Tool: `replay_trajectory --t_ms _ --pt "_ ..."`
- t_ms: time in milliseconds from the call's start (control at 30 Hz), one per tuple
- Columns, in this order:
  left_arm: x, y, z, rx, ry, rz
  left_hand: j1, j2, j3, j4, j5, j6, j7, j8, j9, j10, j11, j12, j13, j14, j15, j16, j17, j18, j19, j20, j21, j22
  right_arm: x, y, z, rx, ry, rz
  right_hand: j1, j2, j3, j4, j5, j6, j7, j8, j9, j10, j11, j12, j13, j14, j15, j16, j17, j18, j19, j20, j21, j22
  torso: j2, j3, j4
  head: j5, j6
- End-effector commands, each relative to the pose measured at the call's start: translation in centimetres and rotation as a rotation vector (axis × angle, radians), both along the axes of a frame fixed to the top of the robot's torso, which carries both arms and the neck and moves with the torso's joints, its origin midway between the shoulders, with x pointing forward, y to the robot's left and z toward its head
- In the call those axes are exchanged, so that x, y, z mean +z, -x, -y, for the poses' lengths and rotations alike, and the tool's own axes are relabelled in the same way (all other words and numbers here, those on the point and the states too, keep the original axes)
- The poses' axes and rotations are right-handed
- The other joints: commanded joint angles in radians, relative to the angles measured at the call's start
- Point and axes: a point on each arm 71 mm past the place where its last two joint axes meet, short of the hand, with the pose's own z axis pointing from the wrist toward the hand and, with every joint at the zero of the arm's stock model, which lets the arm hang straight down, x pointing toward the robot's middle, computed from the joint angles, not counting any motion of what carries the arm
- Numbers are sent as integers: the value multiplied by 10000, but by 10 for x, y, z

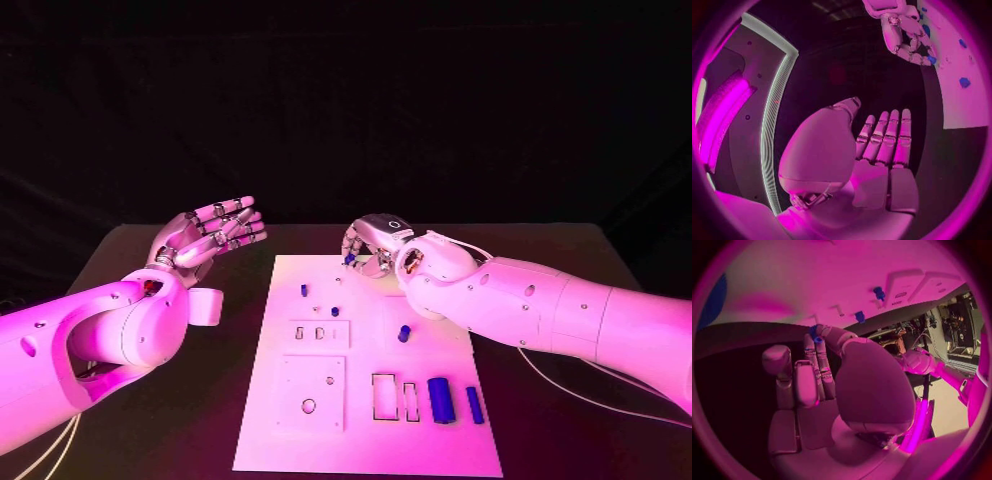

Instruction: Assemble the parts on the task board

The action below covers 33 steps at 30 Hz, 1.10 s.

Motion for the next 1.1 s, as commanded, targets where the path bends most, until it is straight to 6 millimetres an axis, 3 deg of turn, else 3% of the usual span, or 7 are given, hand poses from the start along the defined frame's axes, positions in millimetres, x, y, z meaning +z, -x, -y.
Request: replay_trajectory --t_ms 33,467,1100 --pt "3 0 4 -268 168 114 -107 -17 57 -7 -60 96 1055 57 16 83 -7 57 16 87 -5 59 21 105 66 5 50 10 0 0 -3 91 59 7 -21 87 71 -17 65 -110 19 38 21 160 -254 175 453 299 7 72 27 -87 -67 -21 49 34 6 -7 -2 -1 -13" --pt "6 -2 8 -384 206 137 -93 15 145 -30 -57 235 1043 97 40 146 -23 66 17 142 -23 90 46 128 113 6 76 10 -9 -1 -8 101 528 -520 -29 68 97 -56 73 -156 30 40 44 121 -241 167 465 311 20 123 97 -94 -60 -9 90 96 18 12 10 64 -55" --pt "7 -4 10 -438 221 138 -103 13 161 -29 -64 249 1046 104 42 161 -24 66 17 152 -27 95 52 134 126 6 83 10 -14 -7 -9 -321 797 -571 -162 29 149 -66 82 -301 77 25 98 -84 -170 80 460 301 81 154 87 -79 -144 38 58 69 26 1 -7 117 -58"
